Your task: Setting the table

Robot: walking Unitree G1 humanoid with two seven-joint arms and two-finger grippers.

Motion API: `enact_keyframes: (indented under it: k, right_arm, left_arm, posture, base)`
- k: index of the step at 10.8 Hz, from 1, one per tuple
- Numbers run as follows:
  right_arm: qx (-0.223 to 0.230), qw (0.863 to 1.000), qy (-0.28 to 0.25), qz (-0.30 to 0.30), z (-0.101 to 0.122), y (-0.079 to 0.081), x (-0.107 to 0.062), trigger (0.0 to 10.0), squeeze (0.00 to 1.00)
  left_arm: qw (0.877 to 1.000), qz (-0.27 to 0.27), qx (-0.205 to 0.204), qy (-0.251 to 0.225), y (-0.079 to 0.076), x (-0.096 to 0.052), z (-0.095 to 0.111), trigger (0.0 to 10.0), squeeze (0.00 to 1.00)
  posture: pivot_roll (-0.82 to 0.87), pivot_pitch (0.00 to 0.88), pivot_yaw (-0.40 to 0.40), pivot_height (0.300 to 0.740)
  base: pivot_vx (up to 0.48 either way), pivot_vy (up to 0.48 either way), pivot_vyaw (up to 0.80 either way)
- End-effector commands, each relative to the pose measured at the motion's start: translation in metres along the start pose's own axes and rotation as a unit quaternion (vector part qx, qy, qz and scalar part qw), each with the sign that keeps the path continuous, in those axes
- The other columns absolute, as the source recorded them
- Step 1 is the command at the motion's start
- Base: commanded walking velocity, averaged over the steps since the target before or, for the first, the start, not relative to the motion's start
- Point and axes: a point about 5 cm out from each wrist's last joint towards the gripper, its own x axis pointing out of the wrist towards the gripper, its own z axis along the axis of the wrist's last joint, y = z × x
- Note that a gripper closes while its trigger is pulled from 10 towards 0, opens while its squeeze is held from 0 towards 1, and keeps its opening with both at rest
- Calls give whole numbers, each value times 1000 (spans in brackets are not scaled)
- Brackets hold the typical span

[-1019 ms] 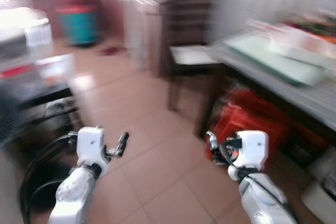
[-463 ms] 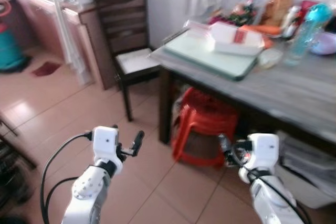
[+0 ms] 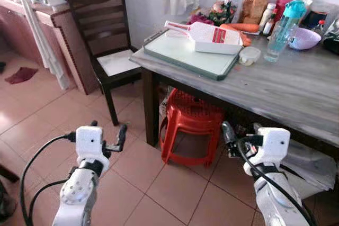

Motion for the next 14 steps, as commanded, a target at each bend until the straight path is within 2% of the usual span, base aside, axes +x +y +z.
enact_keyframes:
  k: [1,2,5,8,10,14]
  right_arm:
    - [-13,1000,-16,-18,5,-3,-1,10000,0]
    - [-35,998,-22,-36,6,-6,0,10000,0]
    - [-13,999,-7,-35,2,-4,-1,10000,0]
    - [-24,999,0,-30,0,-4,1,10000,0]
    - [-19,1000,2,-22,-1,-3,1,10000,0]
    - [-16,1000,5,-19,-3,-1,2,10000,0]
  left_arm:
    - [1000,-6,-2,7,-1,0,0,10000,0]
    - [1000,-10,-1,5,-4,1,1,10000,0]
    - [1000,-14,-1,21,-7,3,-2,10000,0]
    - [1000,-12,5,28,-8,4,-6,10000,0]
    - [999,-8,10,33,-8,4,-7,10000,0]
    - [999,-9,14,33,-8,6,-6,10000,0]
  posture:
    - [74,42,-15,740]
    - [74,44,-17,740]
    - [70,42,-19,740]
    - [73,38,-24,740]
    - [75,36,-24,740]
    - [76,47,-22,740]
  base:
    - [0,0,0]
    - [0,0,0]
    - [0,0,0]
    - [0,0,-800]
    - [-247,0,-653]
    - [-276,0,0]
